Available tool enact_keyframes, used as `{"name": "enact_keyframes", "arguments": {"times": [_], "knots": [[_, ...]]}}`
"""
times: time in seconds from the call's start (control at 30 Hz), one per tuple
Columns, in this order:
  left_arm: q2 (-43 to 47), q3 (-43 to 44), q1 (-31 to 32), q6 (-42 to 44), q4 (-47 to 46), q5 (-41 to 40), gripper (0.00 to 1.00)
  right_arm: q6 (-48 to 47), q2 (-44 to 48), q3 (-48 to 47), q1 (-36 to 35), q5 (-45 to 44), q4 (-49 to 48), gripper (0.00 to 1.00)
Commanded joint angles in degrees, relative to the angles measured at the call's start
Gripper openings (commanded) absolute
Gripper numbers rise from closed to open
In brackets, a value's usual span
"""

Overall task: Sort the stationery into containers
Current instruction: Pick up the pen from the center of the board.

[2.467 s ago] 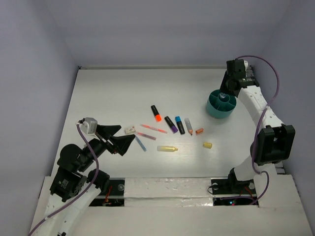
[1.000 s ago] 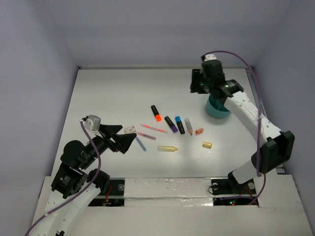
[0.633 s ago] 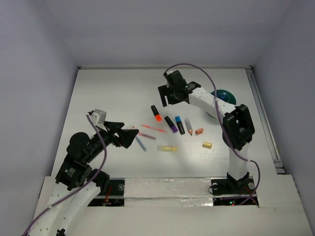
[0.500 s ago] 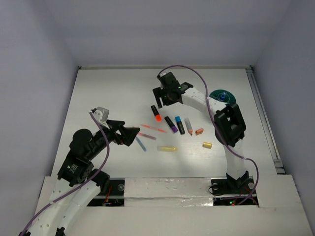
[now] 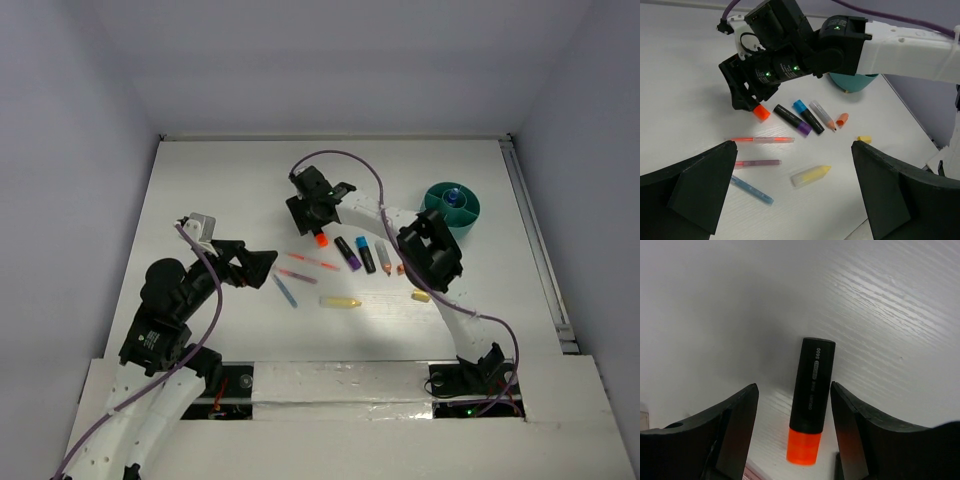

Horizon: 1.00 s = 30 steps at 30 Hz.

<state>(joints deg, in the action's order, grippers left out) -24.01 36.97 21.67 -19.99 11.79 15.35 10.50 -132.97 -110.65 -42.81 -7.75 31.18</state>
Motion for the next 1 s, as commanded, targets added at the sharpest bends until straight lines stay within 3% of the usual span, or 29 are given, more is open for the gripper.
{"name": "enact_keyframes", "arguments": {"times": [0.0, 0.17, 0.23, 0.4, 0.5, 0.7, 0.8, 0.97], "knots": [[-0.34, -0.06, -0.40, 0.48, -3.44, 0.64, 0.99, 0.22, -2.29, -3.34, -0.52, -2.17, -2.96, 0.63], [-0.42, -0.23, -0.40, 0.30, -3.53, 0.73, 0.99, 0.40, -4.58, -4.75, -0.52, -4.20, -3.14, 0.53], [-0.42, -0.41, -0.40, 0.30, -3.70, 0.82, 0.99, 0.48, -4.93, -4.84, -0.52, -4.73, -3.67, 0.40], [-0.34, -0.58, -0.40, 0.12, -4.06, 1.08, 0.99, 1.19, -5.02, -5.89, -0.52, -5.35, -6.73, 0.19], [-0.42, -0.58, -0.40, -0.22, -3.88, -0.23, 0.99, 2.15, -3.45, -6.77, -0.52, -5.17, -11.30, 0.13], [-0.34, -0.41, -0.93, -0.93, -2.56, -3.40, 0.99, 2.95, 8.58, -2.48, 0.53, -7.88, -24.48, 0.12], [0.01, -0.58, -0.93, -0.93, -2.74, -3.14, 0.99, 2.42, 18.48, 7.52, 3.85, -10.87, -33.76, 0.13], [0.54, -0.85, -0.93, -0.84, -3.53, -1.12, 0.99, 5.49, 31.70, 25.20, 14.05, -12.47, -39.88, 0.13]]}}
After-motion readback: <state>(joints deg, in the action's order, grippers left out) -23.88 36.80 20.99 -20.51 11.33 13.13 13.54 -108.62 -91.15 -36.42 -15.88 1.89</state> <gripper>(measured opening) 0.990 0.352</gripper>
